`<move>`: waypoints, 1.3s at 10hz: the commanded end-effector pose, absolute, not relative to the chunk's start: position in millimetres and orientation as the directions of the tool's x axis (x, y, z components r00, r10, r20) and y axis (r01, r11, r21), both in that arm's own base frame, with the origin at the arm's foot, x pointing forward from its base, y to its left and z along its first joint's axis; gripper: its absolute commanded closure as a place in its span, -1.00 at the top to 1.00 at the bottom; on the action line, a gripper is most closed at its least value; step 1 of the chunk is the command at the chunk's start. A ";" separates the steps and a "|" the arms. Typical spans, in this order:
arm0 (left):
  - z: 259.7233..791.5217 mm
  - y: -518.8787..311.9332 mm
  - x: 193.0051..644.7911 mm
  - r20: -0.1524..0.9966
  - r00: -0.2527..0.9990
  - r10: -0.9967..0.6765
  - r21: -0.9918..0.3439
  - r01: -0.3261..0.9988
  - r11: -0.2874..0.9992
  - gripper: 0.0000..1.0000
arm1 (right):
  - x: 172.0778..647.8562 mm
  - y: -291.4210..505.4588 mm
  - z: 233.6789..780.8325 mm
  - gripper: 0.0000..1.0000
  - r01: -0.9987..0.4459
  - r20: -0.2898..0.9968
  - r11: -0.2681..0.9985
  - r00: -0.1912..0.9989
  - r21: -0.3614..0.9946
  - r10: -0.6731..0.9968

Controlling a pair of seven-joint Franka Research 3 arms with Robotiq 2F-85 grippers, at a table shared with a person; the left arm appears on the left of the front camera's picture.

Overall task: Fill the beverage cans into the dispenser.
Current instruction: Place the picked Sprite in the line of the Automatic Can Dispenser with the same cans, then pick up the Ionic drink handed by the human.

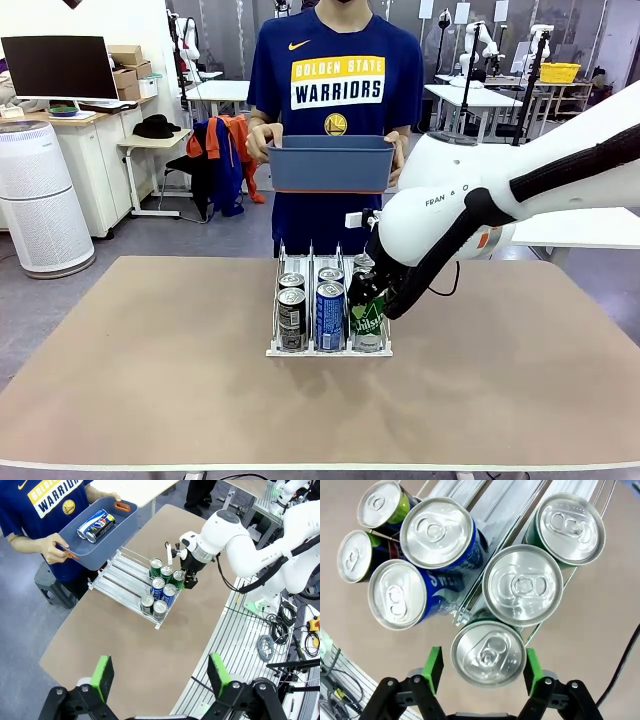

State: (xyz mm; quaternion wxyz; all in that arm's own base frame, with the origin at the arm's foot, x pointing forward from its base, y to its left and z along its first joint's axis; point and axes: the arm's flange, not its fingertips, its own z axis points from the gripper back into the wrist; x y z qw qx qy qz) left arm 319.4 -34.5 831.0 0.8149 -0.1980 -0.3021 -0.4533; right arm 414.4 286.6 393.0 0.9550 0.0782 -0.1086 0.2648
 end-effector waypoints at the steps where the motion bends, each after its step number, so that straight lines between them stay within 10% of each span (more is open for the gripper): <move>1: 830.0 -33.9 318.5 0.671 0.405 -0.621 -0.039 0.856 0.515 1.00 | 407.3 281.9 410.0 1.00 -0.539 0.265 0.834 0.826 0.115 0.497; 9: 830.0 -33.9 318.5 0.671 0.405 -0.621 -0.039 0.856 0.515 1.00 | 408.1 284.4 413.1 0.93 -0.512 0.261 0.853 0.842 0.107 0.473; 13: 830.0 -33.9 318.5 0.671 0.405 -0.621 -0.039 0.856 0.515 1.00 | 396.0 248.5 511.2 1.00 -0.714 0.360 0.677 0.687 0.177 0.631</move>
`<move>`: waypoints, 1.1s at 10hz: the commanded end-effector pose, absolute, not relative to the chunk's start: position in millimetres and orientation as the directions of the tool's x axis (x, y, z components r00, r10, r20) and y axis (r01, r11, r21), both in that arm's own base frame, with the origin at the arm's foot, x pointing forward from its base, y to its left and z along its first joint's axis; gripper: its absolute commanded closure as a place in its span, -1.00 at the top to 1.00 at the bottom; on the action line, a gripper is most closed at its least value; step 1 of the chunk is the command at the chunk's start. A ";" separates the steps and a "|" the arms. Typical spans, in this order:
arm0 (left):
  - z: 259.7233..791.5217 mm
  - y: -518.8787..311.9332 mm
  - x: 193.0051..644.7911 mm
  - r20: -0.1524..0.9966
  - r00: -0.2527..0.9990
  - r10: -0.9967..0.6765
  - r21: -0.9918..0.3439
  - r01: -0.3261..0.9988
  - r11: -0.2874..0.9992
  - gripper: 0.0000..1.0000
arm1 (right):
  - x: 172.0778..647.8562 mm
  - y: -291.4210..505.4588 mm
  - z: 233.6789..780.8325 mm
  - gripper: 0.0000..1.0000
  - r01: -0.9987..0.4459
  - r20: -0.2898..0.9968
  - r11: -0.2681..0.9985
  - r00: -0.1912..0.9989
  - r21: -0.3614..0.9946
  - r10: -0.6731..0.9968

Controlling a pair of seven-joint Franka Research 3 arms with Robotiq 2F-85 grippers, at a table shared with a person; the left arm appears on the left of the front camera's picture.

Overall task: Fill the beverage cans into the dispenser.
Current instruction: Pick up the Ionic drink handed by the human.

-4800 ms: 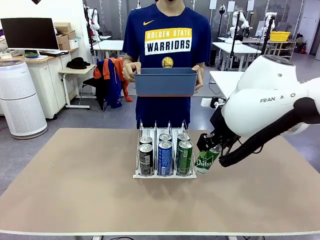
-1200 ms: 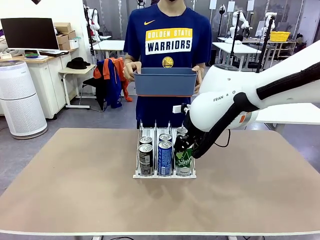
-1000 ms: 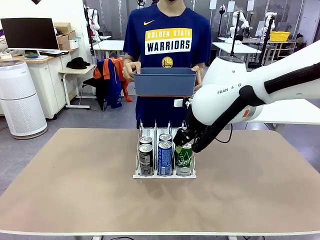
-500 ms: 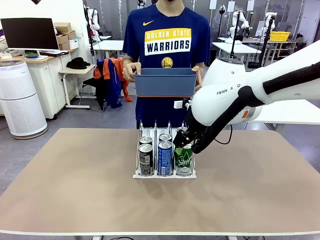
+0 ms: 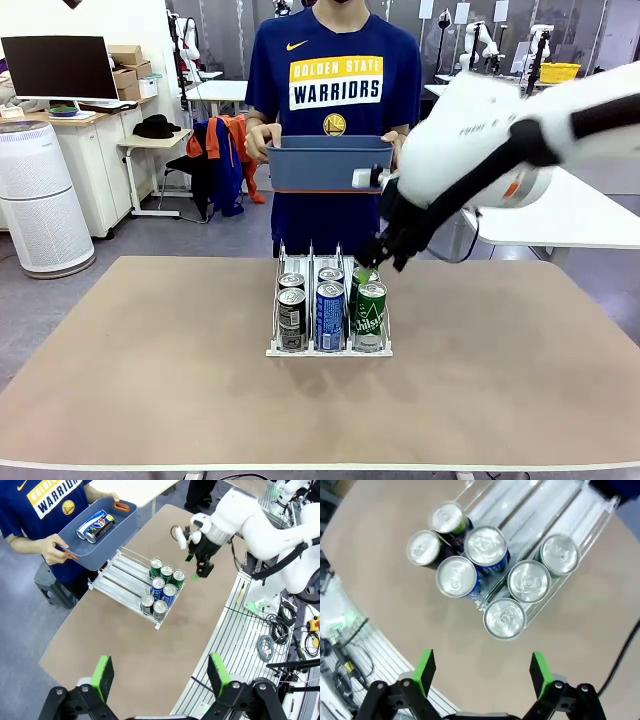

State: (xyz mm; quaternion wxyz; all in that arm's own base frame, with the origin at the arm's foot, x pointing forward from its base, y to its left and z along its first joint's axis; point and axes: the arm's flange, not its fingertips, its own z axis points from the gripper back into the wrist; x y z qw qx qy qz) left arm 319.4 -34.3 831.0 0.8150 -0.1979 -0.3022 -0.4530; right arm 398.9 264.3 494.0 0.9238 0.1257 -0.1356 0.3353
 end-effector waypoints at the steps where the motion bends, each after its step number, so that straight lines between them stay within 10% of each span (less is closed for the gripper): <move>1: 830.0 -33.9 318.5 0.671 0.405 -0.621 -0.039 0.856 0.515 1.00 | 393.7 237.1 537.1 1.00 -0.754 0.382 0.636 0.643 0.164 0.664; 11: 830.0 -33.9 318.5 0.671 0.405 -0.621 -0.039 0.856 0.515 1.00 | 366.1 150.9 765.3 1.00 -0.832 0.678 0.553 0.431 0.044 0.595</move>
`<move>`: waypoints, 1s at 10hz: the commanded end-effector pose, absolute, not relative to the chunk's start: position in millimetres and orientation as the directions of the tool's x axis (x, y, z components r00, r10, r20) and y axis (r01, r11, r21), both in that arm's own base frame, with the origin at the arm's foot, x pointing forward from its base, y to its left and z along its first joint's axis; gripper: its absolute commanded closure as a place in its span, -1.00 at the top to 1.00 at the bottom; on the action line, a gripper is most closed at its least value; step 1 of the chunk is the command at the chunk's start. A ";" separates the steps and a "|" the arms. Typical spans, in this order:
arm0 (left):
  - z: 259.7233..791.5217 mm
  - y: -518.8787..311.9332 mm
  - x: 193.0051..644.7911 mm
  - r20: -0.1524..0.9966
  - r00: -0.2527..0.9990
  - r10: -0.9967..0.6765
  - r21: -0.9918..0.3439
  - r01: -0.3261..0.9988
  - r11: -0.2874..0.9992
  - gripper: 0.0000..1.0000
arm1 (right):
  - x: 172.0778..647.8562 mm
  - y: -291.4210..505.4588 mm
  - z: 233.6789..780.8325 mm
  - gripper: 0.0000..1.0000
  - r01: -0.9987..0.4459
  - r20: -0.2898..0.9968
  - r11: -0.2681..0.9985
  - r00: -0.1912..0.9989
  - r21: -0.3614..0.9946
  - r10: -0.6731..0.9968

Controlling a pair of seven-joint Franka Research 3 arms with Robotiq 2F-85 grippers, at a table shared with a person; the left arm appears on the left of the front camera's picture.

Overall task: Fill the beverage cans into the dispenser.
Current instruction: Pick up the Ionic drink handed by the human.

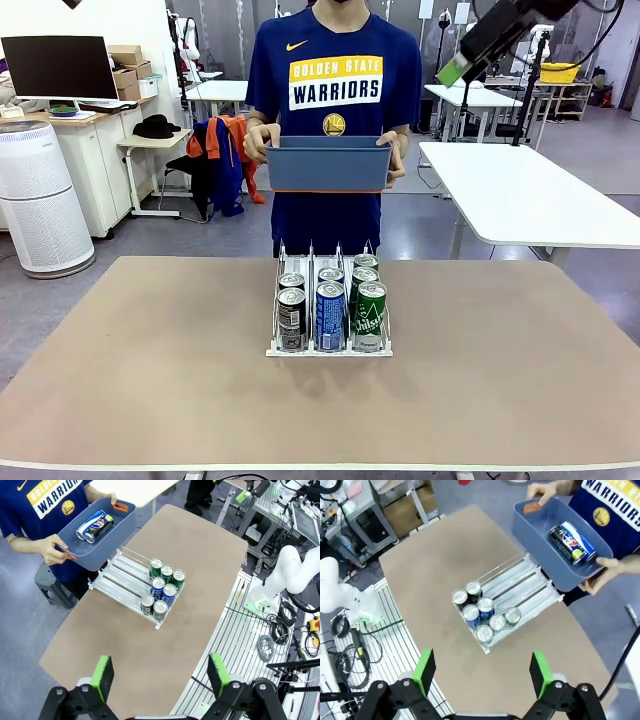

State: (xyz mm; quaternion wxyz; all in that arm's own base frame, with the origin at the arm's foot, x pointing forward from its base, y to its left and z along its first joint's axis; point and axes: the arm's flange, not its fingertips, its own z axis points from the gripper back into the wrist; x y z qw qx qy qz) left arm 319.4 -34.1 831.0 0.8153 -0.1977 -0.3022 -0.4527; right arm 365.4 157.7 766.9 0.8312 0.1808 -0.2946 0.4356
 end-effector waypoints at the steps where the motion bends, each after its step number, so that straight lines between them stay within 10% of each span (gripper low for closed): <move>1: 830.0 -33.9 318.5 0.671 0.405 -0.621 -0.039 0.856 0.515 1.00 | 365.8 146.9 773.1 1.00 -0.823 0.691 0.567 0.430 0.034 0.582; 10: 830.0 -33.9 318.5 0.671 0.405 -0.621 -0.039 0.856 0.515 1.00 | 360.9 147.0 782.5 1.00 -0.819 0.677 0.574 0.435 0.023 0.593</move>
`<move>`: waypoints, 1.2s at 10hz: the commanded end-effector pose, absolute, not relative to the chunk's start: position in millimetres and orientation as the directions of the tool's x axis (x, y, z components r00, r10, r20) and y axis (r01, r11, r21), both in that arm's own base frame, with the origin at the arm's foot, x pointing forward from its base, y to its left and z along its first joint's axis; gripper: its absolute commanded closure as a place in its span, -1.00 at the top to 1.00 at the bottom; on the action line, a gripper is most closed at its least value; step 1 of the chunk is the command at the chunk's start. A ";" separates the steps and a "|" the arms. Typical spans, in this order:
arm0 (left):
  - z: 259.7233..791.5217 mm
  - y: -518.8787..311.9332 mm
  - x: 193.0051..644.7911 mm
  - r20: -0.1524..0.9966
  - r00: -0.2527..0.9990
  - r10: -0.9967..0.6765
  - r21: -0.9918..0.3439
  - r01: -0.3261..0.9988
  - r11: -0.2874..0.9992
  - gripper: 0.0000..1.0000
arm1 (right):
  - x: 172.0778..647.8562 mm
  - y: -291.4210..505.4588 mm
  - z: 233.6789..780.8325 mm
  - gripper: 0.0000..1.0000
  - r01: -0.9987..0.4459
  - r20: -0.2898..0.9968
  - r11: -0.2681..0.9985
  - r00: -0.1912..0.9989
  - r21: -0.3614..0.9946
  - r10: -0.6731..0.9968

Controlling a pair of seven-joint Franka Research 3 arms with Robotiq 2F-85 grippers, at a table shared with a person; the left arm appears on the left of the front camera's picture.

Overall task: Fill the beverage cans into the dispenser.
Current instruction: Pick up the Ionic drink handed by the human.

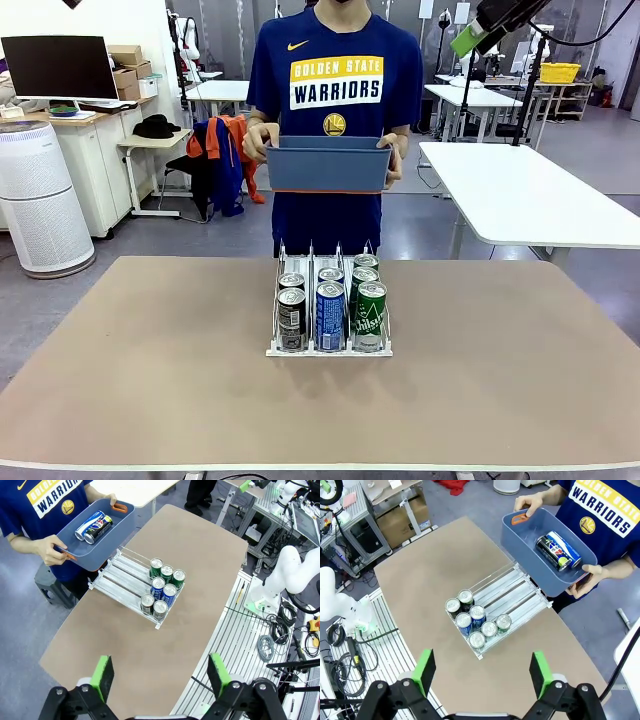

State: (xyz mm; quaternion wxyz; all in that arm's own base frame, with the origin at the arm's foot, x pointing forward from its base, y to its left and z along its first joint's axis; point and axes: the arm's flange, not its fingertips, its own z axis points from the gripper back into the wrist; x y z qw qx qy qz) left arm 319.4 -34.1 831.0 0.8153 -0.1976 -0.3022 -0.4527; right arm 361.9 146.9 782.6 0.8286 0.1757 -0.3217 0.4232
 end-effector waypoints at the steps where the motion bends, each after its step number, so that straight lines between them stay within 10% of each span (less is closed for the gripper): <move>1: 830.0 -33.9 318.5 0.671 0.405 -0.621 -0.039 0.856 0.515 1.00 | 360.9 147.0 782.5 1.00 -0.819 0.677 0.574 0.435 0.023 0.593; 12: 830.0 -33.9 318.5 0.671 0.405 -0.621 -0.039 0.856 0.515 1.00 | 360.9 147.0 782.5 1.00 -0.819 0.677 0.574 0.435 0.023 0.593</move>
